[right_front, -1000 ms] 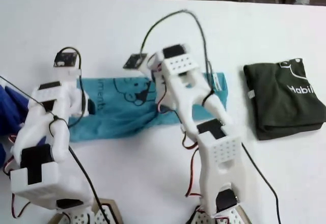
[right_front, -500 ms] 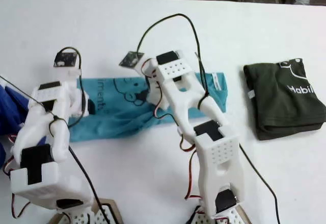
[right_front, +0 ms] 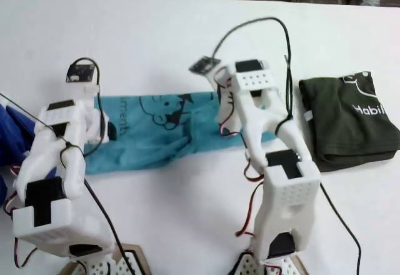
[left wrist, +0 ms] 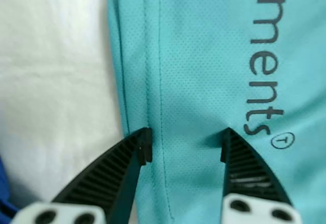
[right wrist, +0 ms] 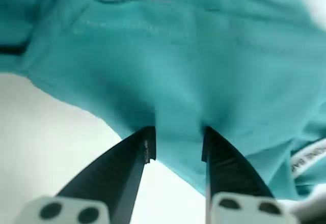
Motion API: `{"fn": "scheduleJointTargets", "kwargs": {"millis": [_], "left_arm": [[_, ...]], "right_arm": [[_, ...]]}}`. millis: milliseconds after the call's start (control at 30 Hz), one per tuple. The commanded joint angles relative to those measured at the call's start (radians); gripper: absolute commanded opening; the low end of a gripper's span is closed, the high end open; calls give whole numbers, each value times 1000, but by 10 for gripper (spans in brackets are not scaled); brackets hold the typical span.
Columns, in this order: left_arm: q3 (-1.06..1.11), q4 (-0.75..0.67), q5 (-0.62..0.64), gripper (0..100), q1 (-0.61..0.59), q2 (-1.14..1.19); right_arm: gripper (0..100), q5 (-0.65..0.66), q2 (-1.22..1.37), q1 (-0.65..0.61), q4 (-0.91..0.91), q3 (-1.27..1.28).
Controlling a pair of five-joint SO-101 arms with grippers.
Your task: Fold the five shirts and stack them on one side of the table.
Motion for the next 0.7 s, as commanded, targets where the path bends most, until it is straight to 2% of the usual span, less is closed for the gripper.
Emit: {"fn": "scheduleJointTargets", "kwargs": {"millis": [0,167,433,667], "left_arm": [[-30,-6,6,242,11,2],[-30,-6,6,242,11,2],[-38,2,6,244,11,-14],[-179,164,9,269,-34,-121]], "right_arm": [[159,-3,-71,35,-54,89],[159,35,-107,33,-124,193],[159,43,-344,35,-99,186],[159,44,-501,42,-36,190]]}}
